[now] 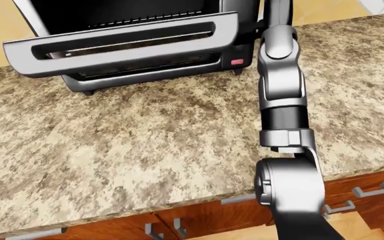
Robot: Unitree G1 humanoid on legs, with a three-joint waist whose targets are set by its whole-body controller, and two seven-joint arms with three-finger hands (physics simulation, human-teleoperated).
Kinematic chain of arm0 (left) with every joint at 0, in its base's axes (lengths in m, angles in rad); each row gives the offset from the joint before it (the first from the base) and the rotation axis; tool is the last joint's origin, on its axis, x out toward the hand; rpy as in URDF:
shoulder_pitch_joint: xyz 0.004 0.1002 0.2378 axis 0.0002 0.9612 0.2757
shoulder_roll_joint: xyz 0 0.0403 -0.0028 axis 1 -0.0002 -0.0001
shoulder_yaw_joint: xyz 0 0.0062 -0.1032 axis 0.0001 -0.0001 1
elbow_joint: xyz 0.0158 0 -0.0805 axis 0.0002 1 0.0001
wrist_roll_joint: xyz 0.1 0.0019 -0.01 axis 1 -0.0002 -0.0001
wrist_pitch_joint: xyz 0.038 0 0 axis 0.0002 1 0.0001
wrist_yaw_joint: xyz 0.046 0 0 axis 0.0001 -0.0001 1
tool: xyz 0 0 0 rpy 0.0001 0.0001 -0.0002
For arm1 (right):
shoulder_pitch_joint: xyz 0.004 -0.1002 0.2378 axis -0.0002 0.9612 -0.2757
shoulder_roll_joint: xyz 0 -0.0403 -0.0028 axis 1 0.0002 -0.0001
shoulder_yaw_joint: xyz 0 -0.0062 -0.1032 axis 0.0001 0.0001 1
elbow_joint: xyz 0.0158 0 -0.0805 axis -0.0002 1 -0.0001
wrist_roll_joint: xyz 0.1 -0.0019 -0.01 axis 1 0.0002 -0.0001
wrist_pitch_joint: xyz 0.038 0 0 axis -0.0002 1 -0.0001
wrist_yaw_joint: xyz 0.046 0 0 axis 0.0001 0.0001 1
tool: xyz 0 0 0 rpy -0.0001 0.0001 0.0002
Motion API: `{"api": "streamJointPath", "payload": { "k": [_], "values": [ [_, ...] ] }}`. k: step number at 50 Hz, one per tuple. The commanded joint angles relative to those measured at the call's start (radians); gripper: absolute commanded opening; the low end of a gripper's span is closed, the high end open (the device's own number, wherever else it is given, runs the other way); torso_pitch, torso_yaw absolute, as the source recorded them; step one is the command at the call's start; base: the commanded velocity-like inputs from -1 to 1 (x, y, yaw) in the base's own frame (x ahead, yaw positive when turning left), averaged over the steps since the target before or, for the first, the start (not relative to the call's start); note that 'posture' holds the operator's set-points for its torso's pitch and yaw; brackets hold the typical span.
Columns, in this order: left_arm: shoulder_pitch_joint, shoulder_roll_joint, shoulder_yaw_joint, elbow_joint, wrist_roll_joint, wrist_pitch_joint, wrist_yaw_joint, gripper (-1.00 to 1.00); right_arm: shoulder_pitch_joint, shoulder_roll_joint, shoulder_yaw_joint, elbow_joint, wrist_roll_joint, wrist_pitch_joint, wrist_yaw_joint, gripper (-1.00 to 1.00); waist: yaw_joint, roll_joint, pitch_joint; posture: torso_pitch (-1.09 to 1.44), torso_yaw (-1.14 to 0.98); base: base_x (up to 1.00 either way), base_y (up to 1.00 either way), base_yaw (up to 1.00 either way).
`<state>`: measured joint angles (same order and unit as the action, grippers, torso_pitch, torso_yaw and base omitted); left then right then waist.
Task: Close the toaster oven door.
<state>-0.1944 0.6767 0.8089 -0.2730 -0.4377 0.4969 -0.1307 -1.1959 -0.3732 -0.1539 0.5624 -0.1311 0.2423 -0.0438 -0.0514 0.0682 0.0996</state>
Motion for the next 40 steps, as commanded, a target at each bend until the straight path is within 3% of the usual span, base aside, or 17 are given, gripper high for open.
{"api": "streamJointPath", "payload": {
  "k": [1, 7, 22, 26, 40],
  "values": [
    [-0.007, 0.015, 0.021, -0.050, 0.002, -0.009, -0.010, 1.00, -0.092, 0.011, 0.026, -0.066, 0.029, -0.094, 0.011, 1.00, 0.014, -0.011, -0.039, 0.00, 0.00, 0.00, 0.00, 0.00],
    [0.039, -0.042, 0.073, -0.201, -0.032, 0.085, -0.036, 1.00, -0.124, 0.010, 0.027, -0.029, 0.024, -0.111, 0.012, 1.00, 0.016, -0.012, -0.038, 0.00, 0.00, 0.00, 0.00, 0.00],
    [0.131, -0.182, 0.140, -0.429, -0.078, 0.159, -0.040, 1.00, -0.163, 0.013, 0.032, 0.008, 0.015, -0.125, 0.020, 1.00, 0.016, -0.015, -0.031, 0.00, 0.00, 0.00, 0.00, 0.00],
    [0.125, -0.175, 0.180, -0.476, -0.130, 0.219, -0.026, 1.00, -0.168, 0.010, 0.032, 0.025, 0.012, -0.137, 0.022, 1.00, 0.017, -0.016, -0.030, 0.00, 0.00, 0.00, 0.00, 0.00],
    [0.198, -0.243, 0.243, -0.609, -0.221, 0.266, -0.046, 1.00, -0.209, 0.006, 0.034, 0.084, 0.004, -0.167, 0.028, 1.00, 0.016, -0.018, -0.024, 0.00, 0.00, 0.00, 0.00, 0.00]
  ]
}}
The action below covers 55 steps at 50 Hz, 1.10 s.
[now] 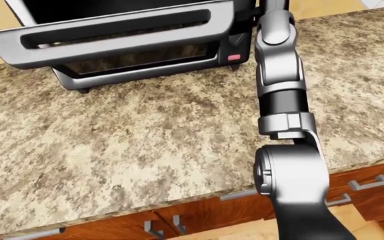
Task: Close the toaster oven door.
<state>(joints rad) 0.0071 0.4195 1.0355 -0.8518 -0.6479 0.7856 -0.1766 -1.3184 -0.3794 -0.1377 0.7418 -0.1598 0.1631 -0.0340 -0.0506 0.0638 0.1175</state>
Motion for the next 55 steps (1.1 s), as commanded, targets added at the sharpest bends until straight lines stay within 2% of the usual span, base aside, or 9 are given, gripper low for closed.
{"api": "streamJointPath", "payload": {
  "k": [1, 13, 17, 22, 26, 32, 47, 52, 55],
  "values": [
    [0.002, 0.005, 0.015, -0.038, -0.012, -0.024, -0.002, 1.00, -0.089, 0.012, 0.017, -0.093, 0.033, -0.089, 0.018, 1.00, 0.015, -0.014, -0.041, 0.00, 0.00, 0.00, 0.00, 0.00],
    [0.098, -0.126, 0.017, -0.184, -0.065, -0.003, -0.059, 1.00, -0.117, 0.003, 0.016, -0.073, 0.031, -0.091, 0.024, 1.00, 0.016, -0.018, -0.038, 0.00, 0.00, 0.00, 0.00, 0.00],
    [0.162, -0.165, -0.008, -0.195, -0.068, -0.053, -0.079, 1.00, -0.121, 0.001, 0.016, -0.068, 0.031, -0.094, 0.024, 1.00, 0.017, -0.020, -0.036, 0.00, 0.00, 0.00, 0.00, 0.00],
    [0.247, -0.158, -0.035, -0.195, -0.121, -0.126, -0.049, 1.00, -0.127, 0.002, 0.017, -0.060, 0.030, -0.098, 0.023, 1.00, 0.016, -0.023, -0.036, 0.00, 0.00, 0.00, 0.00, 0.00],
    [0.363, -0.170, -0.099, -0.195, -0.143, -0.235, -0.044, 1.00, -0.137, 0.001, 0.016, -0.045, 0.030, -0.105, 0.021, 1.00, 0.016, -0.026, -0.034, 0.00, 0.00, 0.00, 0.00, 0.00],
    [0.394, -0.098, -0.147, -0.195, -0.211, -0.277, 0.022, 1.00, -0.135, 0.001, 0.016, -0.044, 0.031, -0.107, 0.018, 1.00, 0.018, -0.026, -0.035, 0.00, 0.00, 0.00, 0.00, 0.00],
    [0.297, -0.052, -0.400, -0.195, -0.007, -0.290, 0.041, 1.00, -0.144, -0.001, 0.016, -0.056, 0.033, -0.094, 0.024, 1.00, 0.021, -0.026, -0.041, 0.00, 0.00, 0.00, 0.00, 0.00],
    [0.311, -0.041, -0.437, -0.195, 0.006, -0.317, 0.040, 1.00, -0.153, -0.002, 0.017, -0.045, 0.033, -0.098, 0.024, 1.00, 0.020, -0.026, -0.042, 0.00, 0.00, 0.00, 0.00, 0.00],
    [0.308, -0.017, -0.482, -0.195, 0.010, -0.335, 0.063, 1.00, -0.163, -0.005, 0.016, -0.032, 0.032, -0.103, 0.025, 1.00, 0.019, -0.027, -0.041, 0.00, 0.00, 0.00, 0.00, 0.00]
  ]
}}
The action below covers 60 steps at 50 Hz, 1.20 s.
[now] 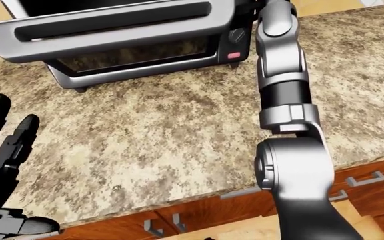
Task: Close the toaster oven door.
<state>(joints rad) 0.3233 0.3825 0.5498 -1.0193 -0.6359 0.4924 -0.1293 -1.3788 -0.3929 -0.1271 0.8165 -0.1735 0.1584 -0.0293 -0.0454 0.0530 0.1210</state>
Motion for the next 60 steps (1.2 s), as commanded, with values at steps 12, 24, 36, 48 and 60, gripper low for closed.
{"api": "streamJointPath", "payload": {
  "k": [12, 24, 36, 48, 60],
  "values": [
    [-0.018, 0.102, -0.133, -0.028, 0.010, -0.084, 0.100, 1.00, -0.103, 0.006, 0.004, -0.113, 0.048, -0.094, 0.021, 1.00, 0.016, -0.011, -0.046, 0.00, 0.00, 0.00, 0.00, 0.00],
    [-0.157, 0.147, -0.222, -0.028, 0.013, 0.010, 0.142, 1.00, -0.103, 0.010, 0.007, -0.116, 0.047, -0.092, 0.020, 1.00, 0.018, -0.006, -0.052, 0.00, 0.00, 0.00, 0.00, 0.00],
    [-0.184, 0.115, -0.324, -0.028, 0.132, 0.022, 0.056, 1.00, -0.107, 0.009, 0.005, -0.101, 0.046, -0.103, 0.019, 1.00, 0.016, -0.007, -0.053, 0.00, 0.00, 0.00, 0.00, 0.00],
    [-0.284, 0.039, -0.402, -0.028, 0.231, 0.124, -0.050, 1.00, -0.101, 0.013, 0.007, -0.114, 0.048, -0.094, 0.018, 1.00, 0.017, -0.011, -0.056, 0.00, 0.00, 0.00, 0.00, 0.00],
    [-0.364, -0.003, -0.541, -0.028, 0.376, 0.186, -0.121, 1.00, -0.113, 0.010, 0.006, -0.104, 0.050, -0.094, 0.020, 1.00, 0.013, -0.015, -0.057, 0.00, 0.00, 0.00, 0.00, 0.00]
  ]
}}
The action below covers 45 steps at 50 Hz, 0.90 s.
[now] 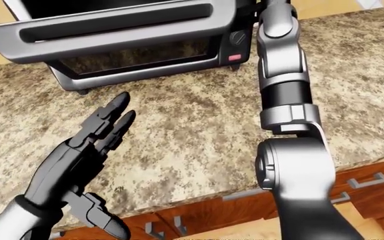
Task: Close the toaster oven door.
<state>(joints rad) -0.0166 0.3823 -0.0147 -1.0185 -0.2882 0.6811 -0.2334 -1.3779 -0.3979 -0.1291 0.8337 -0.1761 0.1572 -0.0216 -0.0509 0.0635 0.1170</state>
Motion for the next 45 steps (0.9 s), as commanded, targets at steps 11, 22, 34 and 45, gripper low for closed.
{"api": "streamJointPath", "payload": {
  "k": [11, 22, 34, 45],
  "values": [
    [-0.218, -0.161, 0.060, 0.050, 0.231, 0.128, -0.208, 1.00, -0.112, 0.013, 0.006, -0.130, 0.056, -0.086, 0.014, 1.00, 0.023, -0.035, -0.051, 0.00, 0.00, 0.00, 0.00, 0.00],
    [-0.317, -0.201, 0.081, 0.216, 0.294, 0.126, -0.278, 1.00, -0.112, 0.015, 0.008, -0.128, 0.056, -0.088, 0.012, 1.00, 0.028, -0.039, -0.058, 0.00, 0.00, 0.00, 0.00, 0.00],
    [-0.352, -0.210, 0.063, 0.286, 0.345, 0.080, -0.321, 1.00, -0.109, 0.015, 0.007, -0.136, 0.057, -0.082, 0.012, 1.00, 0.028, -0.050, -0.051, 0.00, 0.00, 0.00, 0.00, 0.00],
    [-0.406, -0.204, 0.090, 0.396, 0.357, 0.030, -0.331, 1.00, -0.110, 0.016, 0.008, -0.137, 0.059, -0.080, 0.014, 1.00, 0.035, -0.049, -0.050, 0.00, 0.00, 0.00, 0.00, 0.00]
  ]
}}
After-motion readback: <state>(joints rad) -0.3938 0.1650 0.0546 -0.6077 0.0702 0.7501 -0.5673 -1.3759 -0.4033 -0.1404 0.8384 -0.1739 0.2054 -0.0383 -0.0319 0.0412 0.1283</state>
